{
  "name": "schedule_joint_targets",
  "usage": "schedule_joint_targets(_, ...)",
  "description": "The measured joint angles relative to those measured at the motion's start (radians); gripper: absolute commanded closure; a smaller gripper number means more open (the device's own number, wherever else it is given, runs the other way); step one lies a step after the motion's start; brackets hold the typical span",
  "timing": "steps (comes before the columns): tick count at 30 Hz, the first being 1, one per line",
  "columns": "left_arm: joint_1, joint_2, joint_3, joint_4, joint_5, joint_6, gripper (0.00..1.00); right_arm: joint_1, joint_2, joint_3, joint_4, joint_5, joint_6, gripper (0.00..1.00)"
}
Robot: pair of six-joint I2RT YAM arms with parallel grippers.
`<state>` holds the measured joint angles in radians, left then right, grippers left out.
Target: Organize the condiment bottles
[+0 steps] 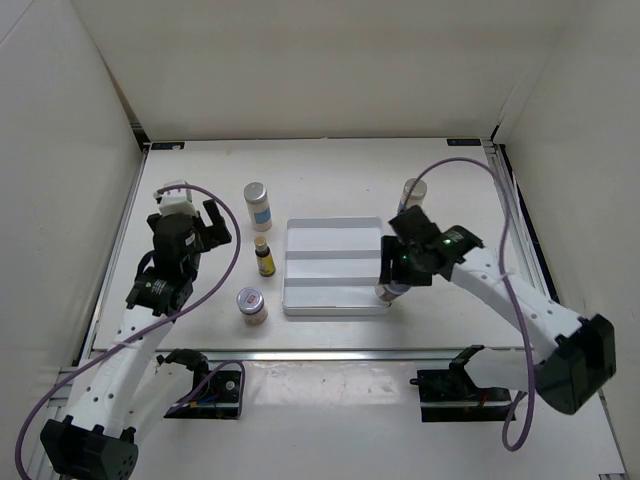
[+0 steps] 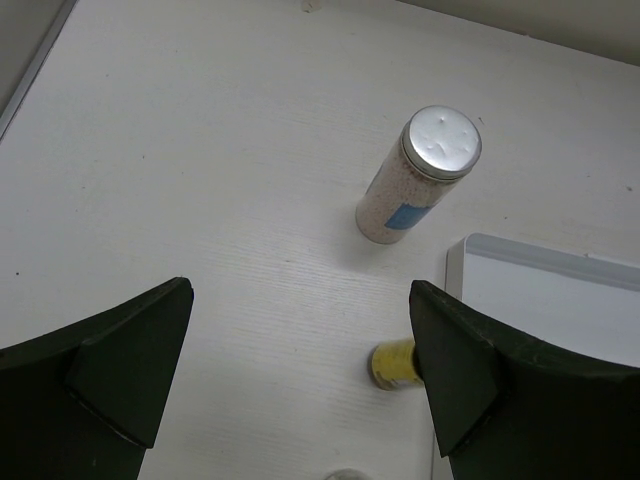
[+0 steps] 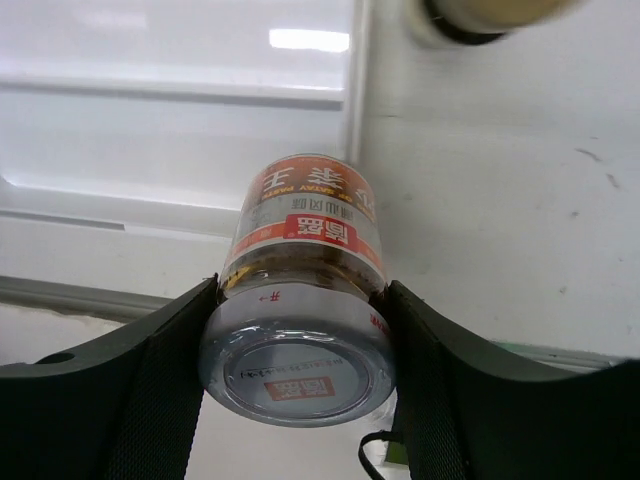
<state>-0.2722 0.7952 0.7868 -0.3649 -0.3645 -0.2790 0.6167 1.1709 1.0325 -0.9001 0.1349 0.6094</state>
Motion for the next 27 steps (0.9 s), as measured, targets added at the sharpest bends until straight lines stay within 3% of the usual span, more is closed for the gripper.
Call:
schedule_joint_targets(6,0.0,-0.001,-0.014,-0.002,-0.012,-0.014,0.0,0.153,0.154,0.019,0.082,0.069,0.001,1.0)
schedule_joint_targets(15,0.0,-0.001,-0.02,-0.002,-0.019,-0.026,0.0,0.182,0.307,0.019,0.128,0.127,0.007,0.99)
schedule_joint_targets(16,0.0,0.0,-0.021,-0.002,-0.02,-0.026,0.0,0.182,0.307,0.019,0.13,0.13,0.009,0.92)
schedule_joint_targets(17,0.0,0.0,-0.022,-0.002,-0.02,-0.026,0.0,0.182,0.307,0.019,0.132,0.132,0.009,0.7)
schedule_joint_targets(19,0.0,0.0,-0.022,-0.002,-0.02,-0.026,0.0,0.182,0.308,0.019,0.133,0.133,0.01,0.58)
schedule_joint_targets(20,0.0,-0.001,-0.022,-0.002,-0.019,-0.026,0.0,0.182,0.308,0.019,0.134,0.134,0.01,0.38)
schedule_joint_targets(22,0.0,-0.001,-0.022,-0.002,-0.009,-0.026,0.0,0.182,0.308,0.019,0.134,0.135,0.011,0.19)
schedule_joint_targets(23,0.0,-0.001,-0.022,-0.002,-0.002,-0.026,0.0,0.182,0.308,0.019,0.133,0.137,0.012,0.0)
schedule_joint_targets(27,0.0,-0.006,-0.019,-0.031,0.013,-0.037,0.0,0.192,0.289,0.04,0.115,0.169,0.013,0.0)
